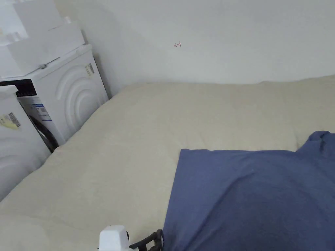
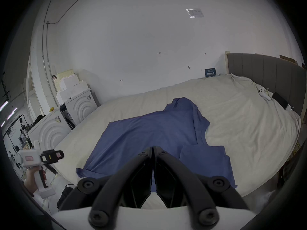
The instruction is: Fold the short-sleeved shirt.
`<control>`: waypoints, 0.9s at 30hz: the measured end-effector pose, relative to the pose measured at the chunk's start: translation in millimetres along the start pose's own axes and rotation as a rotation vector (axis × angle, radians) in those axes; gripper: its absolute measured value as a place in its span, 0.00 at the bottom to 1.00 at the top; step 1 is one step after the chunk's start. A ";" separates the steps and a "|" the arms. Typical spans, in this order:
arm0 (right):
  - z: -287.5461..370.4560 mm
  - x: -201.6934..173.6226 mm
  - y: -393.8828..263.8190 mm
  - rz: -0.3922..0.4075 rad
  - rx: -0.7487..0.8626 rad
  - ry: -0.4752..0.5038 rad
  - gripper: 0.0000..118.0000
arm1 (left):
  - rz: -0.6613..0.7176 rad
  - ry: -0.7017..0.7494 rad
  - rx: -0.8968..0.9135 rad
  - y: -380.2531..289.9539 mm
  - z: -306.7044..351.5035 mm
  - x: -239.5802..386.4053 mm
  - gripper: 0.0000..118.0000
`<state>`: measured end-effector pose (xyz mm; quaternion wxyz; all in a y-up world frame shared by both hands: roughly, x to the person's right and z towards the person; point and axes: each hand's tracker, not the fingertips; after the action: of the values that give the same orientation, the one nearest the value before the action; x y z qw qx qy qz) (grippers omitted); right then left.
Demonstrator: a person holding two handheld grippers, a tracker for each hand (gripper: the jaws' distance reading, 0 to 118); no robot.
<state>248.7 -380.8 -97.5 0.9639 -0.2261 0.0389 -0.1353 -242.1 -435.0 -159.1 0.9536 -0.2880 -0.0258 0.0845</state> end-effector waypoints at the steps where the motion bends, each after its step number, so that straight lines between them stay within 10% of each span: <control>1: -0.7 0.4 -1.6 -0.006 -0.003 0.000 0.01 | 0.007 -0.001 -0.012 -8.2 -7.0 -4.4 0.73; 14: -11.1 -1.6 -7.5 -0.030 -0.071 0.003 0.01 | -0.033 -0.046 -0.142 -73.1 -69.6 -13.6 0.72; 22: -14.3 -1.9 -11.2 -0.049 -0.088 -0.009 0.01 | -0.032 -0.074 -0.133 -66.8 -64.1 -14.0 0.14; 27: -13.5 5.3 -13.1 -0.015 -0.092 -0.045 0.12 | -0.089 -0.074 -0.145 -62.3 -63.4 -2.3 0.10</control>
<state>248.8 -399.3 -103.9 0.9520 -0.2737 0.0215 -0.1355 -229.0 -521.0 -177.4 0.9314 -0.3516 -0.0800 0.0504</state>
